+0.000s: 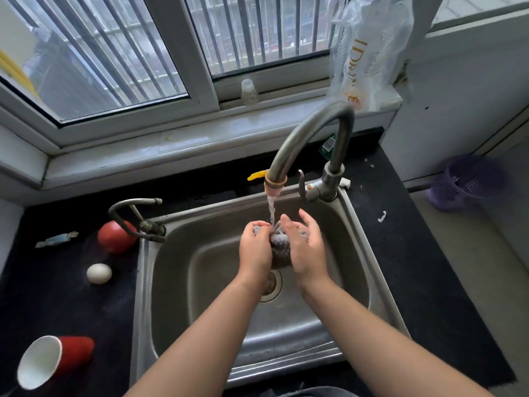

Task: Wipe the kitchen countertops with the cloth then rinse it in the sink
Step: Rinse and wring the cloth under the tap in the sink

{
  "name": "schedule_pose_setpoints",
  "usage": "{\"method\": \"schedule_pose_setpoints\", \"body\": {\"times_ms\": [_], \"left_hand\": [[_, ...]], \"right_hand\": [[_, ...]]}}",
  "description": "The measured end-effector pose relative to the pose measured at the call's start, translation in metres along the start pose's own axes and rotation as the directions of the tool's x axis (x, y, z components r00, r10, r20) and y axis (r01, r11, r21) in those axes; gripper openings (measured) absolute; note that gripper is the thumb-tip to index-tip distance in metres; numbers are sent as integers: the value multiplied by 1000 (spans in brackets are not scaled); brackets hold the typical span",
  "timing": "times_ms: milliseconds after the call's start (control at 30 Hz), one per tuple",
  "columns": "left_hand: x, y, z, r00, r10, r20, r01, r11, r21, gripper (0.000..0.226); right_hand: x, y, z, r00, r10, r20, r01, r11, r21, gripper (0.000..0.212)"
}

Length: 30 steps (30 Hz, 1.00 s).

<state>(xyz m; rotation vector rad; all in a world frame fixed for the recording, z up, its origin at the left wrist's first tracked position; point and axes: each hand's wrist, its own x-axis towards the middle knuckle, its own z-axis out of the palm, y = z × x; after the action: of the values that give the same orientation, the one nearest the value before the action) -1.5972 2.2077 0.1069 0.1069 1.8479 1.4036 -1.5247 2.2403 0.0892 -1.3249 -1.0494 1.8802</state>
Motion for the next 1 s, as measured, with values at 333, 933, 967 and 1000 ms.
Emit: {"method": "schedule_pose_setpoints", "body": {"times_ms": [333, 933, 967, 1000], "left_hand": [[-41, -1, -1, 903, -383, 194, 393, 919, -17, 73], [-47, -17, -13, 901, 432, -42, -399, 862, 312, 24], [-46, -17, -14, 885, 466, -11, -437, 836, 332, 18], [-44, -17, -15, 871, 491, 17, -467, 817, 338, 15]], "right_hand": [[-30, -16, -15, 935, -343, -90, 333, 936, -110, 17], [-25, -6, 10, 995, 22, -96, -48, 959, -279, 49], [-24, -7, 11, 994, 71, -82, -90, 961, -262, 53], [-23, -8, 11, 991, 118, -65, -130, 965, -227, 56]]}}
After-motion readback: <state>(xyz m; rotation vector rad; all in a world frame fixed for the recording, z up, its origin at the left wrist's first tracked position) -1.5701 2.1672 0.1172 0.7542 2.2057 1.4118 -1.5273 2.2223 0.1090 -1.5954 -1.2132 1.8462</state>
